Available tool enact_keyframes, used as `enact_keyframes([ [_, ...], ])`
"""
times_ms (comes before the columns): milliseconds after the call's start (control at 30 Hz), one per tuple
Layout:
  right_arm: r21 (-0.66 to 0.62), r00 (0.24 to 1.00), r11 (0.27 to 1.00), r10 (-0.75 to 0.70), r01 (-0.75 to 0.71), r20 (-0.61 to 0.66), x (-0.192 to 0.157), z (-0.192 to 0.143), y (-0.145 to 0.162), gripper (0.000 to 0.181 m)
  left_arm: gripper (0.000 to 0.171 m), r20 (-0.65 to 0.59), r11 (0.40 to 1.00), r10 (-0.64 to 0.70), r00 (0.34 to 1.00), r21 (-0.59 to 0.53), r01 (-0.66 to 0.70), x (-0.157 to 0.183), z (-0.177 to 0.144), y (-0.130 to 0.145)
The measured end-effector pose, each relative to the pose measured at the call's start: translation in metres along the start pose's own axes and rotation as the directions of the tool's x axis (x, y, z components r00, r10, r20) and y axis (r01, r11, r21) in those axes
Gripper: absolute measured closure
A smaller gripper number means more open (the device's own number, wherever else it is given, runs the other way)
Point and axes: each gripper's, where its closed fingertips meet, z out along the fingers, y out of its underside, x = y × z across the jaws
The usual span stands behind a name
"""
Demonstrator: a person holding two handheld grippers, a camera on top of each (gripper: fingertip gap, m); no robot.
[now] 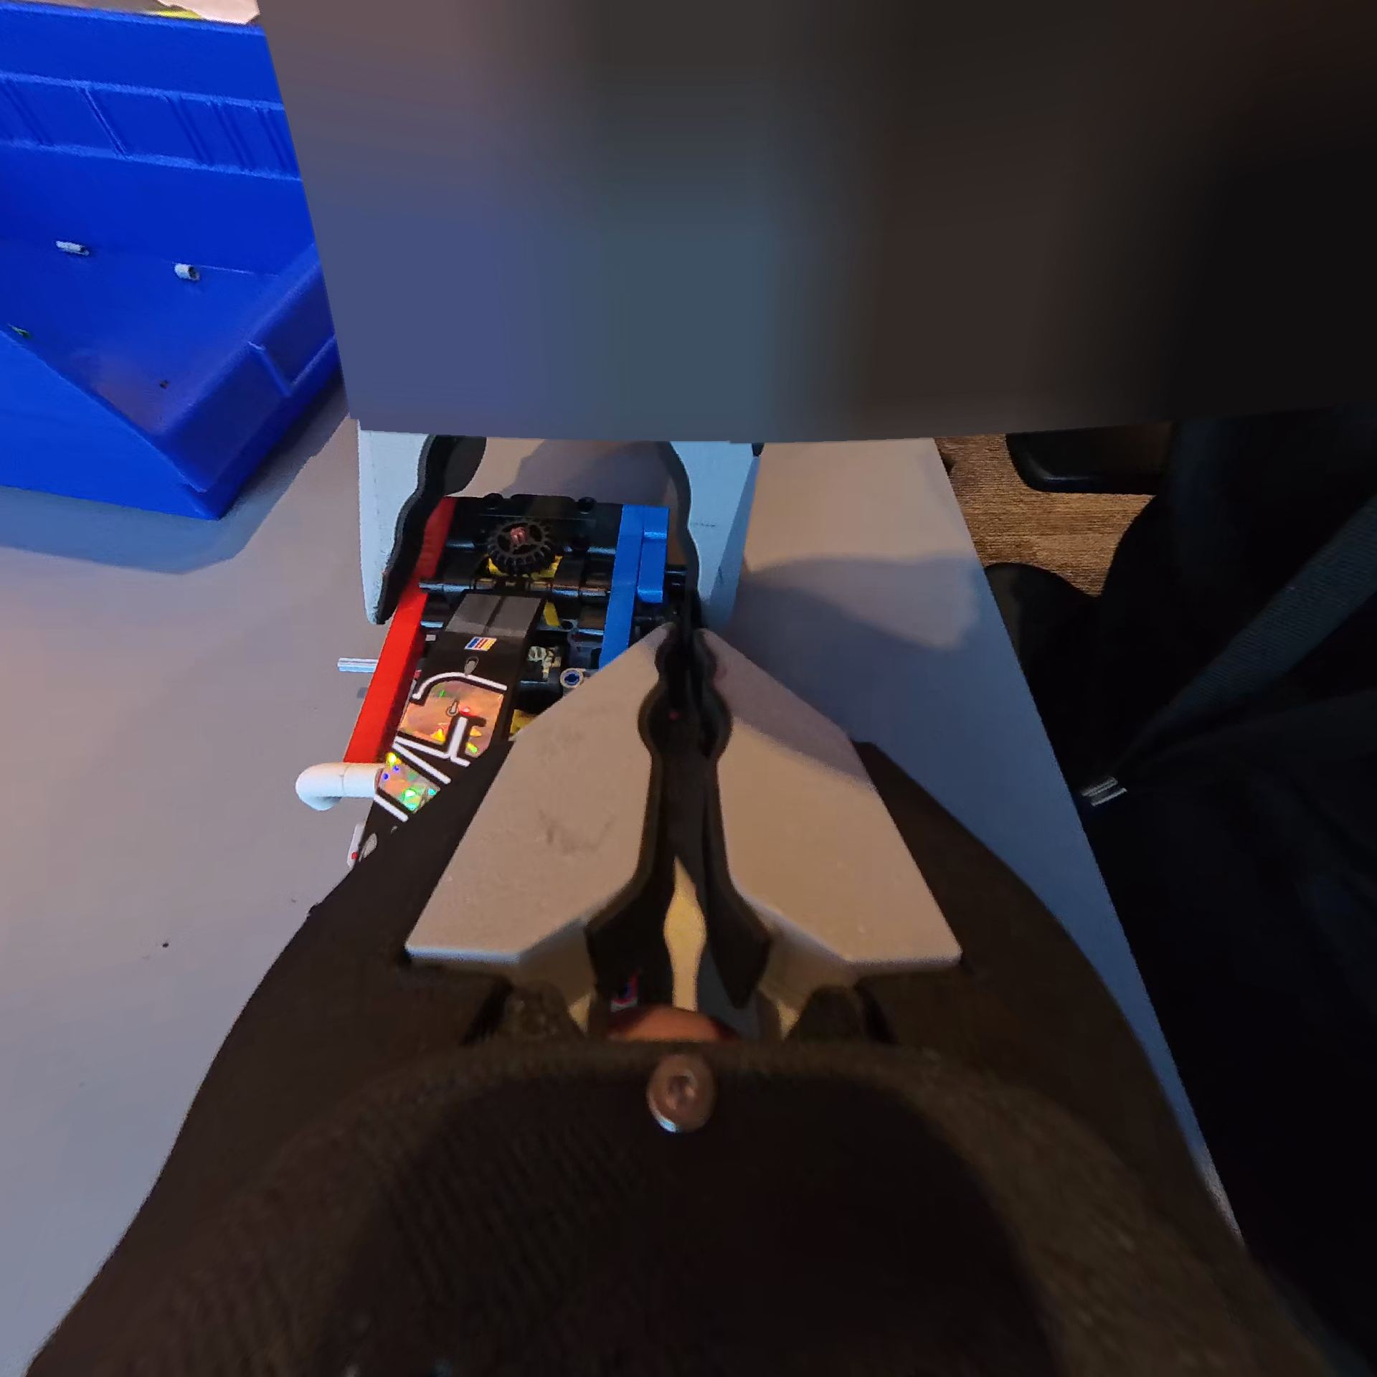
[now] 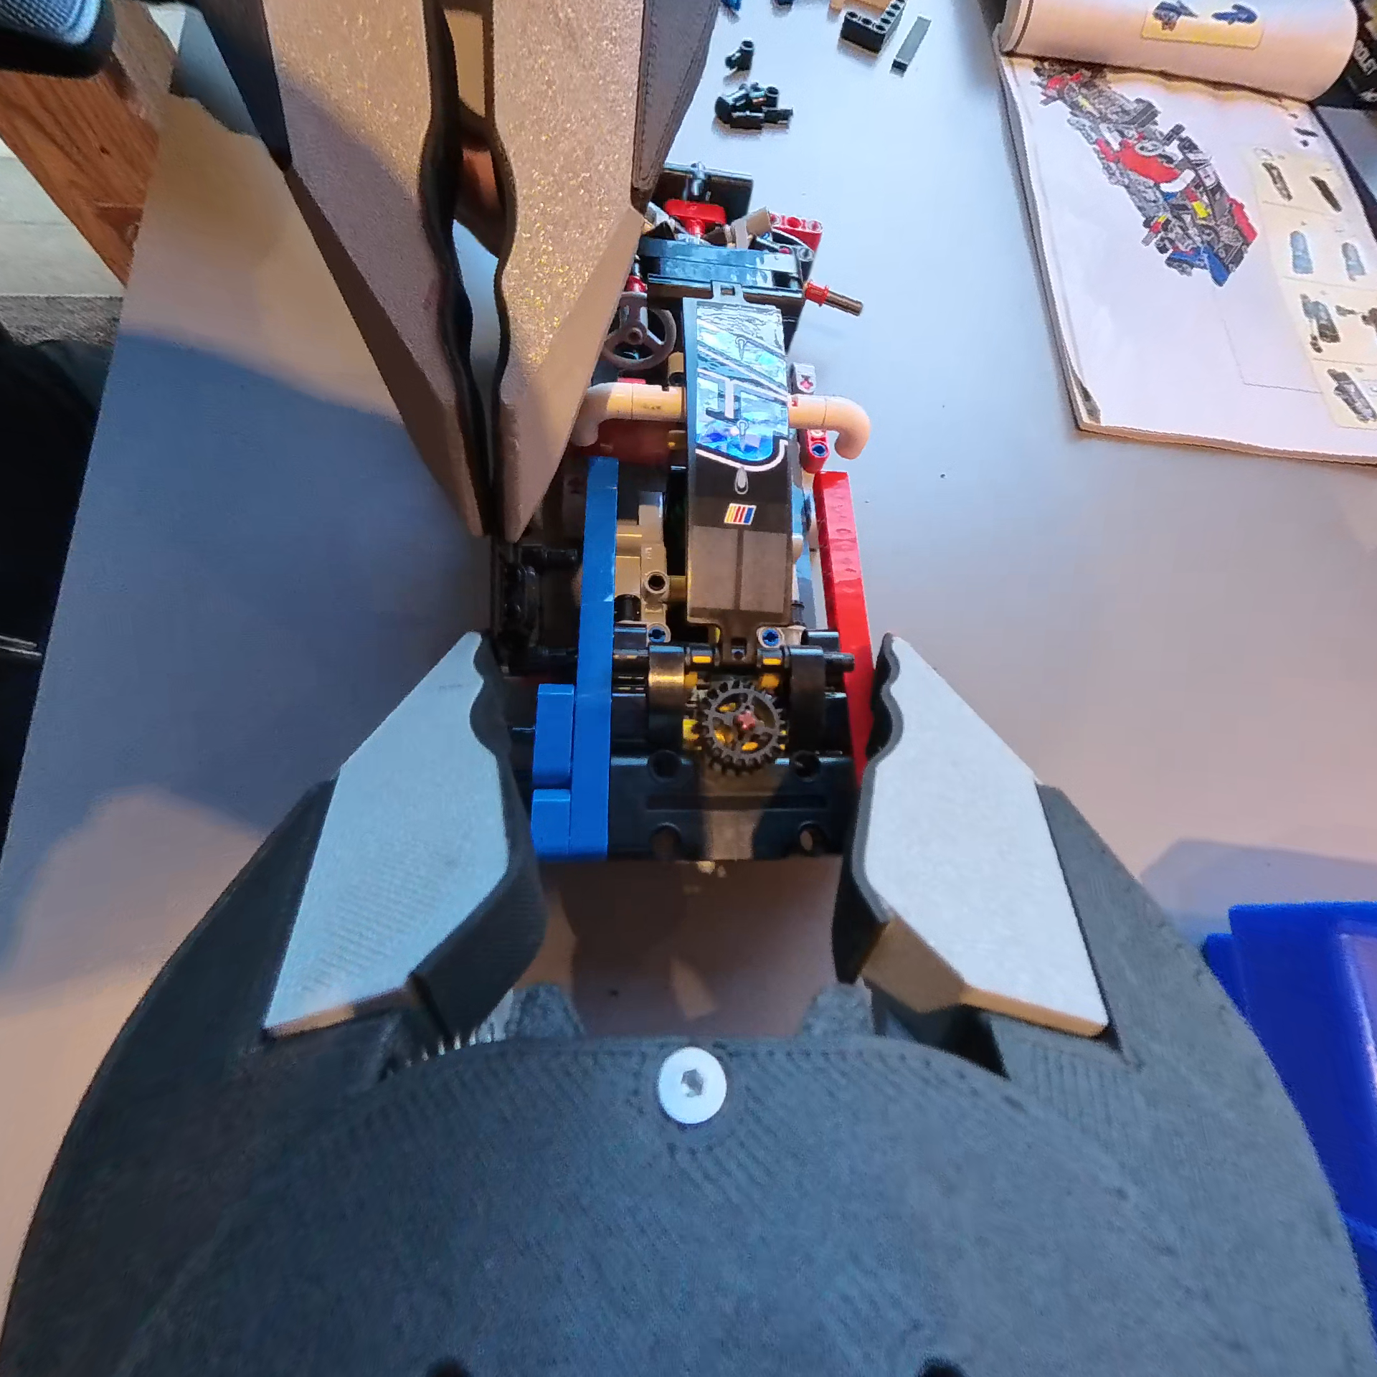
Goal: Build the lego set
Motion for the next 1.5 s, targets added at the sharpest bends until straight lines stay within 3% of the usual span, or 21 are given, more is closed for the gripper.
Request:
enact_keyframes([
  [500, 0.017, 1.000, 1.000, 0.009, -0.008, -0.016, 0.004, -0.002, 0.002, 0.086, 0.171, -0.017, 1.000, 0.011, 1.000, -0.027, -0.011, -0.005, 0.009, 0.000],
  [733, 0.015, 0.996, 0.997, -0.073, 0.074, -0.056, 0.001, -0.004, 0.000, 0.079, 0.171, 0.002, 0.999, 0.026, 1.000, -0.035, -0.026, -0.003, 0.001, 0.009],
  [800, 0.043, 0.992, 0.993, -0.105, 0.108, -0.066, -0.001, -0.009, -0.006, 0.084, 0.171, -0.005, 1.000, 0.014, 1.000, -0.022, -0.014, -0.003, -0.003, 0.010],
  [900, 0.068, 0.984, 0.983, -0.166, 0.171, -0.066, -0.007, -0.016, -0.011, 0.115, 0.171, -0.016, 1.000, 0.000, 1.000, -0.016, 0.000, -0.003, -0.004, 0.009],
  [1033, 0.126, 0.979, 0.971, -0.204, 0.204, -0.014, -0.018, -0.026, -0.017, 0.135, 0.171, -0.048, 1.000, -0.001, 0.999, 0.004, 0.001, 0.000, -0.003, 0.003],
  [1167, 0.185, 0.970, 0.958, -0.235, 0.221, 0.060, -0.036, -0.031, -0.024, 0.135, 0.171, -0.075, 0.999, -0.022, 0.997, 0.037, 0.025, 0.001, -0.005, -0.001],
  [1333, 0.204, 0.954, 0.933, -0.301, 0.296, -0.006, -0.044, -0.023, -0.034, 0.130, 0.171, -0.156, 0.983, -0.057, 0.986, 0.161, 0.083, 0.012, -0.015, -0.019],
  [1500, 0.231, 0.955, 0.927, -0.297, 0.296, -0.031, -0.050, -0.014, -0.042, 0.155, 0.171, -0.163, 0.972, -0.050, 0.985, 0.218, 0.086, 0.018, -0.016, -0.026],
])
